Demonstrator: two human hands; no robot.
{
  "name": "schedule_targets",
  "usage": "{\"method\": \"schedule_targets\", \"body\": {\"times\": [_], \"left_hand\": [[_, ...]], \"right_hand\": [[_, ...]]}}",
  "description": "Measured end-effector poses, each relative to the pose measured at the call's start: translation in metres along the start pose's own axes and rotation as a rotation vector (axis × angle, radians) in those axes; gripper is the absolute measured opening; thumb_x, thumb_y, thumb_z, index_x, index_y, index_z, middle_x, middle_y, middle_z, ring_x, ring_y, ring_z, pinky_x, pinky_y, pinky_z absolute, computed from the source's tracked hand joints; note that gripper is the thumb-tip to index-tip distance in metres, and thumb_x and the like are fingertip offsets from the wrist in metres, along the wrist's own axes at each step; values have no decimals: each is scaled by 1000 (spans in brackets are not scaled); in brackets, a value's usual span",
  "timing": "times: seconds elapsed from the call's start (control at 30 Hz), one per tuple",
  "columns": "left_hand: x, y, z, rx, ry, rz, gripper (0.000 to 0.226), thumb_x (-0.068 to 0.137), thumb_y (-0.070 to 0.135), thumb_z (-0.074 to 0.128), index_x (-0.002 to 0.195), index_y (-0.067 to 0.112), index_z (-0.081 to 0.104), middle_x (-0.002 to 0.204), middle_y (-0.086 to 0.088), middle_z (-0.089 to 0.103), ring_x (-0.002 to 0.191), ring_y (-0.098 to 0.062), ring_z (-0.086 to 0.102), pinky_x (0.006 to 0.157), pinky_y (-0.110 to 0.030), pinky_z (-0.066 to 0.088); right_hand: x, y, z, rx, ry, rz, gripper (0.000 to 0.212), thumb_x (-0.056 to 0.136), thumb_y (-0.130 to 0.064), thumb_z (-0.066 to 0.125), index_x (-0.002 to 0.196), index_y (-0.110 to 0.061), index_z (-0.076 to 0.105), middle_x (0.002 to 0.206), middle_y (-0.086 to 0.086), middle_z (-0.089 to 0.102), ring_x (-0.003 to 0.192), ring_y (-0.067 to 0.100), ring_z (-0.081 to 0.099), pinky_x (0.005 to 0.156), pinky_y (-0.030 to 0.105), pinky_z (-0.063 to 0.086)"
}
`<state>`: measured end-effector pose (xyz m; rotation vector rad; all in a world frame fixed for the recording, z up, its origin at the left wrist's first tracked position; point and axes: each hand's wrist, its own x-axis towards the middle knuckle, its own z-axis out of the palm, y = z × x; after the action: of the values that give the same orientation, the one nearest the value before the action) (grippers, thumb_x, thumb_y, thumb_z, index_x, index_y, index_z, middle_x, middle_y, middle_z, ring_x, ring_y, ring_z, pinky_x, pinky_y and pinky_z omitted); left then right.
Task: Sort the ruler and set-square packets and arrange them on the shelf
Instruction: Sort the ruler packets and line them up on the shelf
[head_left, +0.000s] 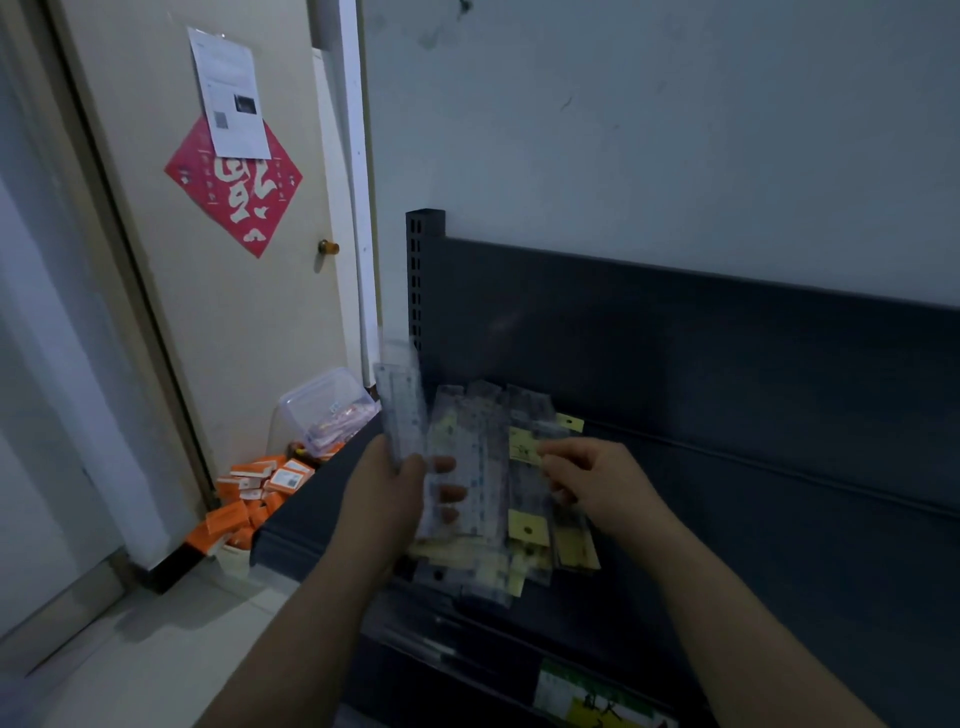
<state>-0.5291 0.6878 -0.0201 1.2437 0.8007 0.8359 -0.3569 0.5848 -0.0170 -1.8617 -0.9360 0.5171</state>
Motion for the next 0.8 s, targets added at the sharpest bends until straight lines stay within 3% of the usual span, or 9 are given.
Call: {"method": "schedule_targets", "body": {"times": [0.1,0.2,0.3,0.4,0.47,0.57,0.7,0.8], "left_hand": [[9,-3,-13,197,75,70,23,94,2,45,117,3,48,83,-17,64,54,-24,57,51,-34,48],[9,-8,-16,423,30,98,34,81,10,71,108,4,52,82,-14,66,56,-17,63,47,-26,52],[12,-10,-15,510,13,85,44,71,11,81,105,3,53,83,-11,67,56,-12,65,44,-18,48],[18,-9,-11,515,15,31,48,64,12,85,103,4,57,84,-8,68,62,-14,67,47,-22,53],[20,-8,-7,542,20,23,50,62,15,86,102,9,57,87,-5,68,73,-17,68,58,-29,58],[21,-5,-4,569,35,28,51,62,13,86,104,10,56,93,-6,67,84,-21,66,70,-34,56],[19,-2,-8,479,26,9,42,70,6,79,106,5,57,89,-11,66,66,-18,64,47,-25,50],[14,7,-13,346,23,-31,36,75,0,75,106,-3,58,77,-15,65,49,-16,57,39,-19,45]], "right_hand": [[2,-6,11,-23,-66,-6,20,94,-21,58,111,-17,68,85,-3,67,64,5,59,54,15,47],[4,-12,25,-136,-170,-34,26,92,-26,61,117,-19,67,104,-9,66,79,-3,58,55,5,43],[4,-16,28,-228,-249,-57,31,92,-22,61,123,-17,64,116,-5,62,91,2,57,59,1,42],[4,-20,28,-335,-309,-110,28,93,-19,58,120,-19,66,117,-5,63,100,7,58,82,17,49],[2,-21,29,-369,-319,-124,28,94,-15,55,119,-21,67,116,-4,64,102,13,60,90,29,51],[3,-15,27,-324,-334,-112,30,94,-11,55,120,-22,66,118,-7,61,102,8,57,82,19,47],[4,-9,23,-127,-284,-41,25,94,-19,58,116,-28,66,112,-10,65,87,-6,58,66,6,42],[7,-12,24,9,-195,-1,17,95,-22,57,110,-22,65,83,-5,67,58,-6,57,56,11,43]]}}
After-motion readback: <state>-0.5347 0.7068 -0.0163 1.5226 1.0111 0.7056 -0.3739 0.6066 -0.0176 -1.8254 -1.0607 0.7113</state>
